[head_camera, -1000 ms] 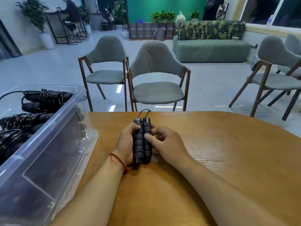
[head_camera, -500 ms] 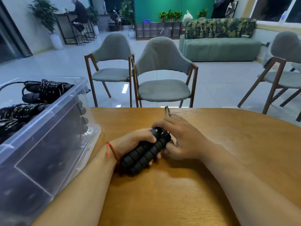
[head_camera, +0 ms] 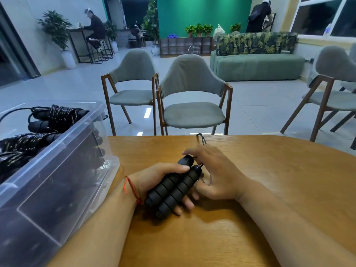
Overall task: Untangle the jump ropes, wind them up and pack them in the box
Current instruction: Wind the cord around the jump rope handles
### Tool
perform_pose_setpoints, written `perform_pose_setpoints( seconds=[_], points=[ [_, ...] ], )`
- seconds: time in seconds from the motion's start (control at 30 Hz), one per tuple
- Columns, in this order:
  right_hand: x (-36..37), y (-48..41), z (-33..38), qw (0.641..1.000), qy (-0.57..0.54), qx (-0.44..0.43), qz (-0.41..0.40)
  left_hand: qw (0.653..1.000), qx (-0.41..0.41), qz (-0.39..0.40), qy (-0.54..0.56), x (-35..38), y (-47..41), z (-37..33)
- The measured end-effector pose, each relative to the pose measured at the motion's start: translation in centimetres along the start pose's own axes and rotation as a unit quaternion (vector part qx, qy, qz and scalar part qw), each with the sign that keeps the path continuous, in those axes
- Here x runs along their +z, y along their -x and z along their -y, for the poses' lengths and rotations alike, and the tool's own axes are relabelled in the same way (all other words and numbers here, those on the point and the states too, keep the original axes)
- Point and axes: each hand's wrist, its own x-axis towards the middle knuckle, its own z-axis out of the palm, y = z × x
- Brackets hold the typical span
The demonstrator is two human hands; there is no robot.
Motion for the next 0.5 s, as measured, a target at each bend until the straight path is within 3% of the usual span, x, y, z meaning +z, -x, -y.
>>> perform_pose_setpoints(
  seconds=[0.3, 0.4, 0.5],
  points=[
    [0.4, 0.4, -1.3, 0.997, -0.021, 0.067, 0.022, 0.994, 0.083, 0.073, -0.006, -1.0, -0.3, -0.1],
    [0.5, 0.2, -1.9, 0.993, -0.01, 0.109, -0.047, 0.977, 0.211, -0.034, 0.001, -1.1, -0.6, -0.4],
    [0.0, 0.4, -2.9, 0.979, -0.018, 0.193, -0.055, 0.909, 0.355, -0.203, 0.078, -1.6, -1.1, -0.6]
  ],
)
